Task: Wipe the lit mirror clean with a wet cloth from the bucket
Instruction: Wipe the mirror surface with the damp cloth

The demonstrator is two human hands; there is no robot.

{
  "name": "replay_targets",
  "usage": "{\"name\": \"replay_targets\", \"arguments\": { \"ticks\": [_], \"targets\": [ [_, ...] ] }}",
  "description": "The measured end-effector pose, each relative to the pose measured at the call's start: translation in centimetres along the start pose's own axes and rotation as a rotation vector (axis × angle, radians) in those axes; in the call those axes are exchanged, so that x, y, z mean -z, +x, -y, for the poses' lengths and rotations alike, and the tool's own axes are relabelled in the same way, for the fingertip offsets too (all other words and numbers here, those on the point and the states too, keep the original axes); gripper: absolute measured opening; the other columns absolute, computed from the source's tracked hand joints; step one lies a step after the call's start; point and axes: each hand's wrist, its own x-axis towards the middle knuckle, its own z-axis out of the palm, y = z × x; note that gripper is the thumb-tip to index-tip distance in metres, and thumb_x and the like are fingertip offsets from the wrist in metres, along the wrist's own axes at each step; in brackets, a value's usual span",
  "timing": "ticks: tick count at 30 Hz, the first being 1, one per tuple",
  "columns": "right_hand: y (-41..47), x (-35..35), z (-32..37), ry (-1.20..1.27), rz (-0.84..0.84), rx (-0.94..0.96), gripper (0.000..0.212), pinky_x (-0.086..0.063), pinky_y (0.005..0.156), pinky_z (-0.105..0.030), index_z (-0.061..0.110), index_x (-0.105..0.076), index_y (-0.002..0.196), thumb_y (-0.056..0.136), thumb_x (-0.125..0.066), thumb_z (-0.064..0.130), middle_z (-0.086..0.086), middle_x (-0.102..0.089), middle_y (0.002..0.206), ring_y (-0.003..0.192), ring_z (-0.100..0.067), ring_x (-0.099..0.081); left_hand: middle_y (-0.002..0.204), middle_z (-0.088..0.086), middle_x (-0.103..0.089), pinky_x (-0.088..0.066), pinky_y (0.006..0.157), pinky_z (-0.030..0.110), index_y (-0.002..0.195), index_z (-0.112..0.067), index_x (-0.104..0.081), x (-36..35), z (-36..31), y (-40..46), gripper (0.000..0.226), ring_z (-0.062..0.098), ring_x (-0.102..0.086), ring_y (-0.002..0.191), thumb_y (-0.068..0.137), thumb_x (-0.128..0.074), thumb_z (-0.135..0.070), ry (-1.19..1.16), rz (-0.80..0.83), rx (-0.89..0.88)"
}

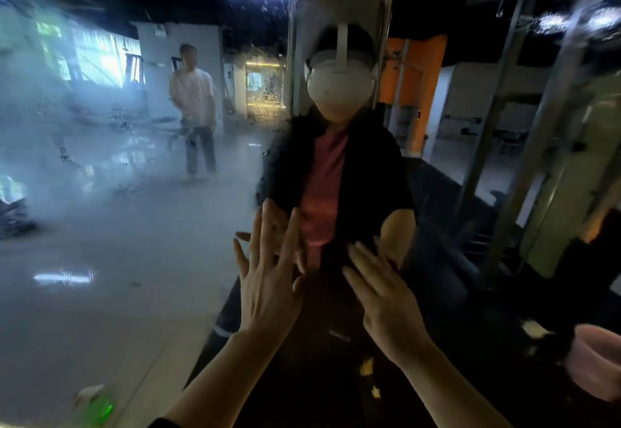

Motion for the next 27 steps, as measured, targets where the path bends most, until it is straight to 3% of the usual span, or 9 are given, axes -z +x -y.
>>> {"name": "replay_targets", "arguments": {
  "ticks": [2, 5, 7, 9, 12, 15, 18, 24, 27],
  "targets": [
    [2.7, 1.6, -0.7, 0.015, -0.207, -0.190, 0.041, -0.036, 0.114, -0.047, -0.002, -0.060, 0.125, 0.088, -0.044, -0.007, -0.018, -0.048, 0.146, 0.145, -0.026, -0.030, 0.164, 0.013, 0.010, -0.010, 0.111, 0.074, 0.157, -0.020, -0.016, -0.3, -0.1, 0.0, 0.104, 0.031, 0.011, 0.150, 0.075, -0.081, -0.022, 0.002, 0.038, 0.009],
    [5.8, 1.9, -1.4, -0.041, -0.313, -0.295, 0.030, -0.024, 0.120, -0.051, -0.001, -0.059, 0.121, 0.100, -0.037, 0.003, -0.021, -0.045, 0.147, 0.145, -0.031, -0.030, 0.163, 0.014, 0.011, -0.012, 0.111, 0.073, 0.157, -0.021, -0.015, -0.3, -0.1, 0.1, 0.105, 0.031, 0.012, 0.150, 0.075, -0.081, -0.021, 0.025, 0.059, 0.019],
    [4.5, 0.0, -1.2, -0.017, -0.251, -0.208, 0.026, -0.017, 0.122, -0.044, 0.005, -0.055, 0.119, 0.094, -0.052, -0.003, -0.017, -0.044, 0.147, 0.147, -0.028, -0.027, 0.164, 0.013, 0.009, -0.012, 0.112, 0.072, 0.157, -0.021, -0.015, 0.0, 0.1, 0.1, 0.088, 0.030, 0.010, 0.151, 0.087, -0.066, -0.037, 0.000, 0.065, -0.005],
    [1.1, -2.5, -0.4, 0.004, -0.101, -0.037, 0.043, -0.015, 0.123, -0.043, 0.009, -0.053, 0.122, 0.082, -0.061, -0.007, -0.012, -0.041, 0.147, 0.151, -0.021, -0.015, 0.164, 0.012, 0.004, -0.012, 0.112, 0.071, 0.156, -0.020, -0.020, 0.4, 0.4, 0.0, 0.075, 0.030, 0.005, 0.151, 0.092, -0.045, -0.051, -0.014, 0.062, -0.014],
    [-2.7, -3.4, -0.1, -0.043, -0.032, 0.052, 0.043, -0.012, 0.124, -0.039, 0.010, -0.053, 0.124, 0.082, -0.055, 0.000, -0.013, -0.045, 0.147, 0.152, -0.020, -0.013, 0.165, 0.011, -0.003, -0.013, 0.111, 0.073, 0.154, -0.018, -0.028, 0.5, 0.7, -0.7, 0.081, 0.030, -0.002, 0.152, 0.083, -0.064, -0.030, 0.001, 0.026, -0.039],
    [0.1, -1.0, -1.8, -0.040, -0.292, -0.275, 0.035, -0.015, 0.124, -0.042, 0.005, -0.053, 0.113, 0.084, -0.055, -0.014, -0.021, -0.044, 0.144, 0.144, -0.035, -0.030, 0.164, 0.013, -0.003, -0.010, 0.113, 0.071, 0.155, -0.017, -0.026, 0.2, 0.1, -1.0, 0.104, 0.031, 0.001, 0.152, 0.068, -0.084, -0.016, 0.041, 0.008, -0.059],
    [4.2, 0.8, -2.8, -0.063, -0.494, -0.470, 0.025, -0.019, 0.121, -0.052, 0.000, -0.057, 0.117, 0.096, -0.045, -0.006, -0.025, -0.040, 0.149, 0.144, -0.039, -0.029, 0.165, 0.011, 0.000, -0.009, 0.116, 0.066, 0.155, -0.013, -0.023, -0.5, -1.3, -1.0, 0.090, 0.029, 0.001, 0.152, 0.079, -0.069, -0.025, -0.009, 0.010, -0.109],
    [-4.1, -4.1, -0.3, -0.054, -0.110, -0.203, 0.038, -0.015, 0.124, -0.043, 0.015, -0.049, 0.125, 0.088, -0.050, 0.002, -0.008, -0.037, 0.150, 0.152, -0.019, -0.013, 0.165, 0.011, 0.003, -0.009, 0.116, 0.067, 0.154, -0.002, -0.016, -2.7, -2.4, -1.6, 0.096, 0.032, -0.001, 0.151, 0.078, -0.069, -0.026, -0.002, 0.092, -0.140],
    [-5.6, -2.1, -3.0, -0.089, -0.220, -0.423, 0.048, -0.027, 0.118, -0.053, 0.011, -0.049, 0.128, 0.085, -0.053, -0.010, -0.015, -0.038, 0.149, 0.150, -0.024, -0.018, 0.164, 0.012, 0.006, -0.016, 0.113, 0.069, 0.156, -0.007, -0.002, -3.1, -2.5, -1.6, 0.115, 0.032, 0.001, 0.151, 0.073, -0.078, -0.024, 0.067, 0.111, -0.148]
  ]
}}
